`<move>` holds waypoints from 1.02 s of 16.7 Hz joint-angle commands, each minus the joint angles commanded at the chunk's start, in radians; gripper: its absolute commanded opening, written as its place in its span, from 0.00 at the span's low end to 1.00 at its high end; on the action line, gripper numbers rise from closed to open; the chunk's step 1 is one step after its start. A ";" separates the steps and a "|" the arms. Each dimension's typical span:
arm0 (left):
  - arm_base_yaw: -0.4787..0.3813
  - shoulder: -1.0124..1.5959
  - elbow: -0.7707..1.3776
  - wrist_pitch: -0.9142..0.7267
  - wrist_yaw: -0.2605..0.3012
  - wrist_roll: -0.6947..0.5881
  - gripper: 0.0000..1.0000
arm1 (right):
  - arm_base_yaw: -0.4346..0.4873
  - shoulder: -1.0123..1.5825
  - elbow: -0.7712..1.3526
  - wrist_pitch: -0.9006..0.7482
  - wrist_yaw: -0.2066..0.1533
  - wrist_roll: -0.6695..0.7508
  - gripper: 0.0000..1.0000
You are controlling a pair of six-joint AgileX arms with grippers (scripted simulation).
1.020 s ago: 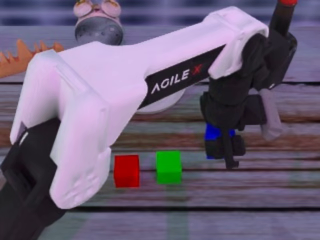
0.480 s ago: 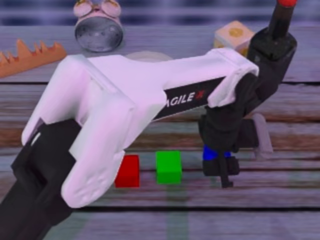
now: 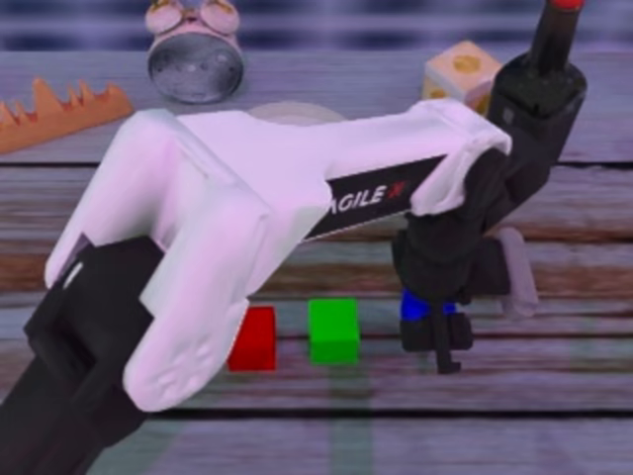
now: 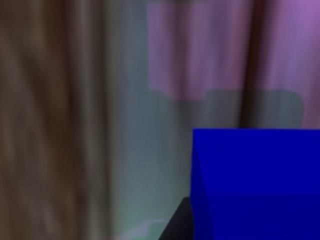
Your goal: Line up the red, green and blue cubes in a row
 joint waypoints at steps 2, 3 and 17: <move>0.000 0.000 0.000 0.000 0.000 0.000 0.45 | 0.000 0.000 0.000 0.000 0.000 0.000 1.00; 0.000 0.000 0.000 0.000 0.000 0.000 0.53 | 0.000 0.000 0.000 0.000 0.000 0.000 1.00; 0.000 0.000 0.000 0.000 0.000 0.000 1.00 | 0.000 0.000 0.000 0.000 0.000 0.000 1.00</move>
